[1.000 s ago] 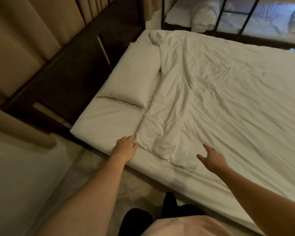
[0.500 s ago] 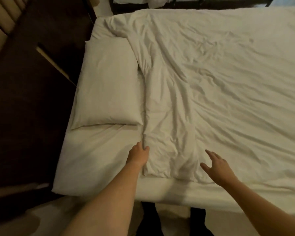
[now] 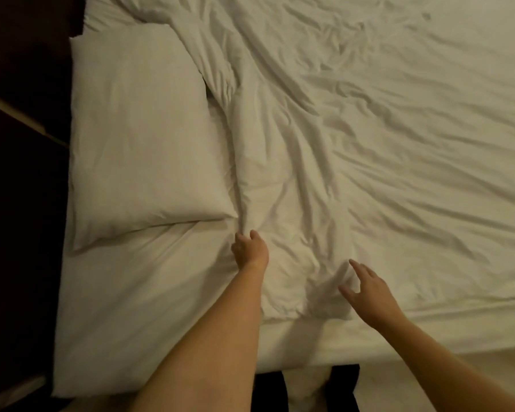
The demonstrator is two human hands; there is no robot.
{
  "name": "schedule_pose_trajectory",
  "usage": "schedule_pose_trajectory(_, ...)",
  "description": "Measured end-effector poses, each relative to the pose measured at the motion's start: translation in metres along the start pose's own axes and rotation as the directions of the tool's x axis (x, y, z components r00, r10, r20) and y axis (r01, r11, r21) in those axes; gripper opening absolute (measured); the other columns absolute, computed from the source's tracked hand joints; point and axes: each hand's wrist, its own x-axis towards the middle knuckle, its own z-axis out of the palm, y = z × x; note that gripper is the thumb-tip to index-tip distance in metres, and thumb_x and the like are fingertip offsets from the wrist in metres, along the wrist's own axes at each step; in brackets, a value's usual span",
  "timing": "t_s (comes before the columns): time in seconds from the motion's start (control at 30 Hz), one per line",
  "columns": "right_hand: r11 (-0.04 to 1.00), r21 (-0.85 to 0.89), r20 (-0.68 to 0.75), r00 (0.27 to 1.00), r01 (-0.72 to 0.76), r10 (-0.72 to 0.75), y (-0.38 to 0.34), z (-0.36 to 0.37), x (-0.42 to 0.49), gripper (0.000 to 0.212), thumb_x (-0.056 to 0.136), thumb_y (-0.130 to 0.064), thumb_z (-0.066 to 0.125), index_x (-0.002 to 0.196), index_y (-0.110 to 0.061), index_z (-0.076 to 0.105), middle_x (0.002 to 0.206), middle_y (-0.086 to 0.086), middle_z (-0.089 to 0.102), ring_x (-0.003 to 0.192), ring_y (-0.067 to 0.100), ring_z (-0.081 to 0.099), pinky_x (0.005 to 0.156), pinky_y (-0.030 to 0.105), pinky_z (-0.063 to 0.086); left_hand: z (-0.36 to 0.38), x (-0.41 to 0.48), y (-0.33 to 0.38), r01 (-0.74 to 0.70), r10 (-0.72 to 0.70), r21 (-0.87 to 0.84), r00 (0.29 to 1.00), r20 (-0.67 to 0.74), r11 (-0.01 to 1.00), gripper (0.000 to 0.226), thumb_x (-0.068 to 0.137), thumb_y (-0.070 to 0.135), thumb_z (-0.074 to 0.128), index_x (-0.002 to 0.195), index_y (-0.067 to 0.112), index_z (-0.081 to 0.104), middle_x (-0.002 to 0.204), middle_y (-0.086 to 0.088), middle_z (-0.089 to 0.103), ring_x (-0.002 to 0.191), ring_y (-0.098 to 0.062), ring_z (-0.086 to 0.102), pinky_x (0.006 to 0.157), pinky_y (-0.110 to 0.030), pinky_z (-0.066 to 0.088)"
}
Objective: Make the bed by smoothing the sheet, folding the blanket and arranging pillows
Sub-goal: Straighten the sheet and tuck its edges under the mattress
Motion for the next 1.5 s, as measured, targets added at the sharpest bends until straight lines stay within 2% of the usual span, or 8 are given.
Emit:
schedule_pose_trajectory(0.13, 1.0, 0.0, -0.017, 1.0, 0.012, -0.012, 0.0, 0.002, 0.011, 0.072, 0.093, -0.043, 0.063, 0.155, -0.025, 0.031, 0.159, 0.004, 0.036, 0.146, 0.027, 0.032, 0.118, 0.041, 0.029, 0.0, 0.01, -0.01, -0.053, 0.041, 0.216, 0.997, 0.06, 0.975, 0.048, 0.102, 0.043, 0.042, 0.127, 0.011, 0.067, 0.136, -0.025, 0.055, 0.12, -0.042, 0.055, 0.104, -0.04, 0.044)
schedule_pose_trajectory(0.27, 0.999, 0.041, -0.037, 0.999, 0.031, -0.03, 0.0, 0.001, 0.017, 0.074, 0.092, -0.045, 0.064, 0.155, -0.024, 0.031, 0.157, 0.005, 0.039, 0.142, 0.028, 0.039, 0.116, 0.042, 0.035, 0.007, -0.018, -0.001, -0.288, 0.279, 0.034, 0.948, 0.151, 0.957, 0.032, 0.101, 0.031, 0.048, 0.096, 0.008, 0.07, 0.105, -0.016, 0.071, 0.094, -0.035, 0.061, 0.072, -0.032, 0.038)
schedule_pose_trajectory(0.5, 0.957, 0.289, -0.018, 1.0, 0.02, -0.016, -0.006, -0.005, 0.02, 0.074, 0.092, -0.066, 0.049, 0.154, -0.029, 0.033, 0.156, 0.005, 0.042, 0.138, 0.026, 0.044, 0.111, 0.042, 0.039, 0.054, -0.052, 0.01, -0.557, 0.529, -0.039, 0.761, 0.376, 0.829, 0.055, 0.09, -0.008, 0.041, 0.121, 0.022, 0.075, 0.129, 0.0, 0.062, 0.12, -0.017, 0.06, 0.112, -0.025, 0.042)
schedule_pose_trajectory(0.7, 0.964, 0.261, -0.005, 0.999, 0.043, -0.043, 0.005, -0.008, 0.026, 0.078, 0.09, -0.059, 0.06, 0.155, -0.028, 0.03, 0.158, 0.001, 0.037, 0.143, 0.023, 0.039, 0.114, 0.041, 0.037, 0.074, -0.045, -0.001, -0.243, 0.245, -0.031, 0.964, 0.105, 0.969, 0.096, 0.07, 0.024, 0.091, 0.151, 0.014, 0.041, 0.148, -0.012, 0.04, 0.133, -0.03, 0.047, 0.112, -0.032, 0.038)
schedule_pose_trajectory(0.83, 0.978, 0.201, -0.026, 0.998, 0.055, -0.05, 0.023, -0.008, 0.038, 0.081, 0.09, -0.058, 0.061, 0.155, -0.023, 0.03, 0.158, 0.0, 0.038, 0.143, 0.023, 0.038, 0.116, 0.042, 0.035, 0.081, -0.033, -0.015, -0.195, 0.169, 0.107, 0.963, 0.212, 0.975, 0.071, 0.053, 0.056, 0.093, 0.106, 0.02, 0.061, 0.11, 0.003, 0.064, 0.105, -0.025, 0.065, 0.092, -0.038, 0.054)
schedule_pose_trajectory(1.1, 0.986, 0.165, 0.029, 0.999, -0.03, 0.026, 0.055, -0.015, 0.043, 0.076, 0.093, -0.056, 0.057, 0.155, -0.02, 0.031, 0.157, 0.006, 0.04, 0.141, 0.028, 0.041, 0.113, 0.044, 0.036, 0.09, -0.034, -0.007, 0.256, 0.073, -0.63, 0.892, 0.446, 0.733, 0.066, 0.086, 0.074, 0.058, 0.124, 0.021, 0.069, 0.116, -0.005, 0.075, 0.111, -0.025, 0.07, 0.099, -0.041, 0.055)
schedule_pose_trajectory(1.33, 0.978, 0.206, 0.074, 0.997, -0.026, 0.011, 0.063, -0.042, 0.028, 0.066, 0.098, -0.048, 0.05, 0.156, -0.023, 0.029, 0.16, 0.002, 0.034, 0.144, 0.025, 0.037, 0.116, 0.044, 0.034, 0.079, -0.06, 0.016, 0.097, 0.146, -0.464, 0.876, 0.46, 0.88, 0.029, 0.086, 0.028, 0.079, 0.069, 0.022, 0.057, 0.067, 0.004, 0.063, 0.061, -0.011, 0.055, 0.052, -0.021, 0.04)
schedule_pose_trajectory(1.5, 0.91, 0.414, 0.032, 0.999, 0.017, -0.033, 0.054, -0.06, 0.018, 0.054, 0.1, -0.053, 0.045, 0.148, -0.027, 0.046, 0.148, -0.006, 0.051, 0.134, 0.02, 0.05, 0.106, 0.037, 0.043, 0.076, -0.079, 0.036, 0.143, 0.152, -0.501, 0.851, 0.503, 0.854, 0.072, 0.057, 0.031, 0.097, 0.116, 0.006, 0.065, 0.102, -0.009, 0.077, 0.086, -0.021, 0.071, 0.066, -0.031, 0.057)
